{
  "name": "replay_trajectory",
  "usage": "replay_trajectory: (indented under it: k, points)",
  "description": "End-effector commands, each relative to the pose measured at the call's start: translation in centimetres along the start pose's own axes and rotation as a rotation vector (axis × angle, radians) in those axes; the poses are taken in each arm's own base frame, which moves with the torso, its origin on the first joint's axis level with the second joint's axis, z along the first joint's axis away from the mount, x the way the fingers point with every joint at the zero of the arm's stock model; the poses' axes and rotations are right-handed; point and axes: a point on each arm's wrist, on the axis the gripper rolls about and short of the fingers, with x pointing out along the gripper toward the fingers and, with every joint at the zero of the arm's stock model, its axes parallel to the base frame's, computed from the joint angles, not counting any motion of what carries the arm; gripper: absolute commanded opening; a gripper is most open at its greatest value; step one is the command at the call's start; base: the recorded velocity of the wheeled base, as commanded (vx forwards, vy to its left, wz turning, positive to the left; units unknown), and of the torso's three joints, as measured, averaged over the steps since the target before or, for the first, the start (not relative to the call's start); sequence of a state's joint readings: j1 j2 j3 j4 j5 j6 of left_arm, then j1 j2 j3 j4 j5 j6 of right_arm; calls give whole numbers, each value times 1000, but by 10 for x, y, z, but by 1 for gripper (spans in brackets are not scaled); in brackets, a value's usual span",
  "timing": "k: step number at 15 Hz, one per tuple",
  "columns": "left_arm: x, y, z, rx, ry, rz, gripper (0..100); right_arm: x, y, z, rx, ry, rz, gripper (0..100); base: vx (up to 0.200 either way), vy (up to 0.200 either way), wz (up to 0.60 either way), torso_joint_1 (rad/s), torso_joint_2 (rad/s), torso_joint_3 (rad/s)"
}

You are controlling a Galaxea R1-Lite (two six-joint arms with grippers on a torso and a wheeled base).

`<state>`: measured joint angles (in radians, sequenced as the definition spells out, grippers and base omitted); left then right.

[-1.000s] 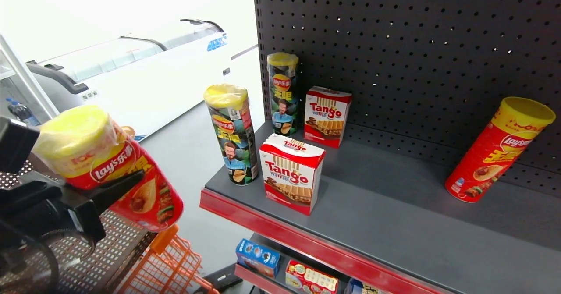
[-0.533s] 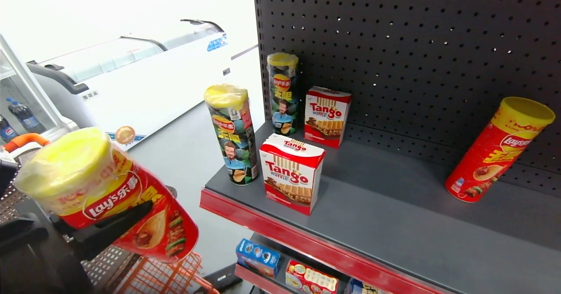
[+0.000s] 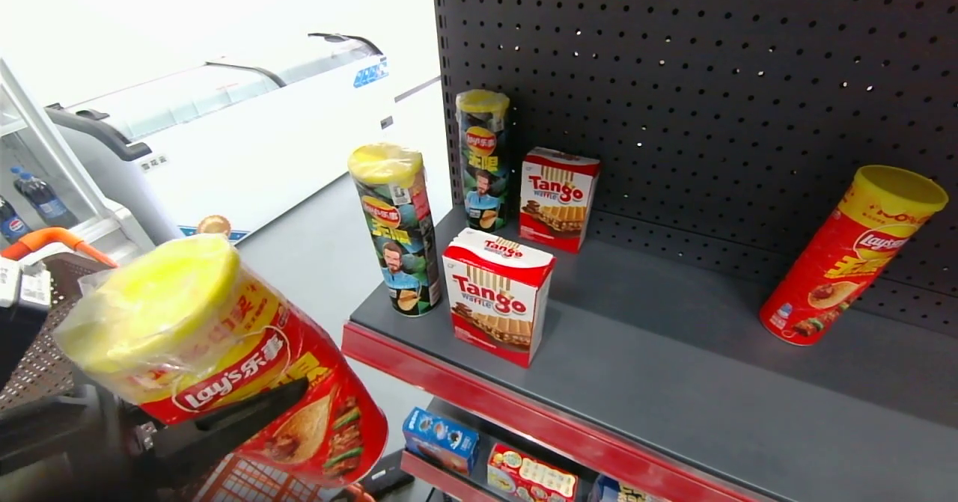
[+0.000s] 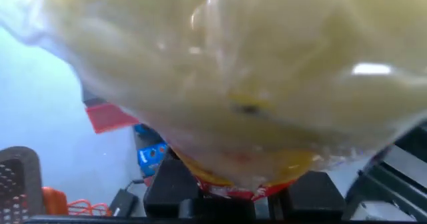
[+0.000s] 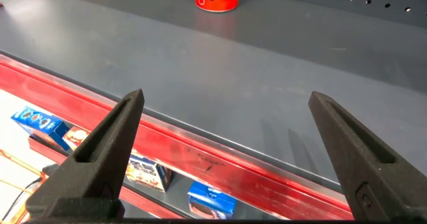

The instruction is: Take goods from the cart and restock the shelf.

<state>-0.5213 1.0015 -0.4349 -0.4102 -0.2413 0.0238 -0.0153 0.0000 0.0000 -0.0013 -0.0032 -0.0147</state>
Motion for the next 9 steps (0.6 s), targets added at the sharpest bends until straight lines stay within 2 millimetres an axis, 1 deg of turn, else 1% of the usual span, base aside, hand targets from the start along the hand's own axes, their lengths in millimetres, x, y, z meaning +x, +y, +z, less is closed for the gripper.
replay_trajectory:
  k: [1, 2, 3, 9]
  points:
    - [0, -1, -3, -6, 28, -34, 0, 0, 0, 0, -1, 0, 0, 100, 0, 0, 0, 0, 0, 0]
    - [-2, -3, -4, -8, 37, -77, 0, 0, 0, 0, -1, 0, 0, 100, 0, 0, 0, 0, 0, 0]
    - [-3, -3, -3, -6, 32, -85, 0, 0, 0, 0, -1, -2, 0, 100, 0, 0, 0, 0, 0, 0]
    - [0, -2, -3, -7, 34, -85, 0, 0, 0, 0, -1, 1, 0, 100, 0, 0, -600, 2, 2, 5]
